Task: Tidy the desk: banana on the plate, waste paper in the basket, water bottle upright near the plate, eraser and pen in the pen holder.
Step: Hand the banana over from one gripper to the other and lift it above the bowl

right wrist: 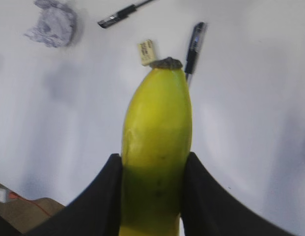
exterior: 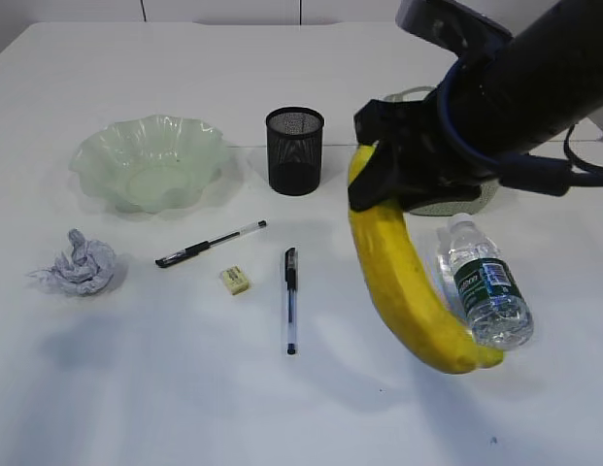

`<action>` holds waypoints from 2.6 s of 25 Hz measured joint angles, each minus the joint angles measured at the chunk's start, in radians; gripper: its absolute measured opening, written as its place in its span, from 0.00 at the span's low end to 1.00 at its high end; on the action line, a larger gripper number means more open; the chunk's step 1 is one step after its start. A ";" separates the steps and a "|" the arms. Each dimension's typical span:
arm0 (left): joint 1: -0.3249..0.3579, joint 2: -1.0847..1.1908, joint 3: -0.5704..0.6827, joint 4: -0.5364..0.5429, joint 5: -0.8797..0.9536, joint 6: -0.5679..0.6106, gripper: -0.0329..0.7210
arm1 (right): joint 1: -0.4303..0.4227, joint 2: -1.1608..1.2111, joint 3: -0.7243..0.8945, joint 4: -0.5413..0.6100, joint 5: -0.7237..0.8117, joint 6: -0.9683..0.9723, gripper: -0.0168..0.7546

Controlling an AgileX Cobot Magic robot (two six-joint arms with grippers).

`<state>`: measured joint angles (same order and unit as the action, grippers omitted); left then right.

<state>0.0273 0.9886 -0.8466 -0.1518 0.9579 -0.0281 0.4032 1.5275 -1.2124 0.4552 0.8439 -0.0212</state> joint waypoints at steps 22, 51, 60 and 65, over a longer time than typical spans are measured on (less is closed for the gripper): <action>-0.292 -0.260 0.327 -0.363 -0.535 0.391 0.58 | 0.006 0.056 0.004 0.383 -0.114 -0.249 0.31; -0.422 0.193 0.341 -0.219 -1.415 0.278 0.53 | 0.006 0.057 -0.061 0.386 -0.123 -0.256 0.31; -0.442 0.397 0.422 0.455 -1.843 -0.320 0.52 | 0.006 0.057 -0.061 0.386 -0.168 -0.270 0.31; -0.447 0.471 0.422 0.707 -2.008 -0.533 0.52 | 0.006 0.057 -0.064 0.386 -0.170 -0.297 0.31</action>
<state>-0.4195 1.4595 -0.4242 0.5553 -1.0505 -0.5606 0.4091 1.5847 -1.2766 0.8411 0.6738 -0.3186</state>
